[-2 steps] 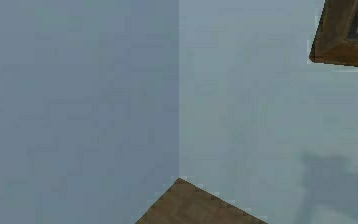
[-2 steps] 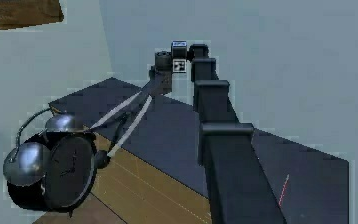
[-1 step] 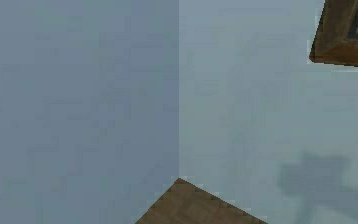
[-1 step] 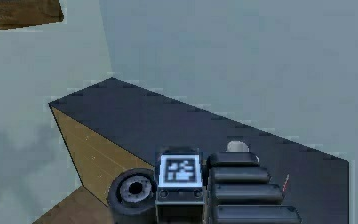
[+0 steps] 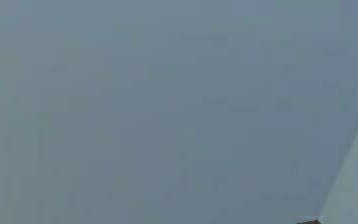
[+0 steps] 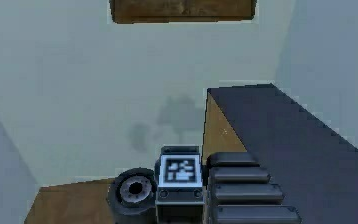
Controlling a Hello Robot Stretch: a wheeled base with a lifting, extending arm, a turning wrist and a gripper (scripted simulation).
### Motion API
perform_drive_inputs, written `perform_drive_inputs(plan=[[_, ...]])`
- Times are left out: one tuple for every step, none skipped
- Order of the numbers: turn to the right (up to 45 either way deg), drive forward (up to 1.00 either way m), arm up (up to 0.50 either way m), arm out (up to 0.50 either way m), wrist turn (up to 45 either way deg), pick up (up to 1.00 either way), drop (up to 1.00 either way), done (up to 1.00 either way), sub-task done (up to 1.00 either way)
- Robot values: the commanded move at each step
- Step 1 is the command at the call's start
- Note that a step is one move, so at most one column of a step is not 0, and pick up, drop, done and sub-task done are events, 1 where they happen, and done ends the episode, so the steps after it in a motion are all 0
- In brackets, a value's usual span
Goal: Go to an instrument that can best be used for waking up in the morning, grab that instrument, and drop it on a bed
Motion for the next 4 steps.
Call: perform_drive_inputs(plan=[[-45.0,0.0,0.0,0.0,0.0,0.0,0.0,0.0,0.0],[-39.0,0.0,0.0,0.0,0.0,0.0,0.0,0.0,0.0],[0.0,1.0,0.0,0.0,0.0,0.0,0.0,0.0,0.0],[-6.0,0.0,0.0,0.0,0.0,0.0,0.0,0.0,0.0]])
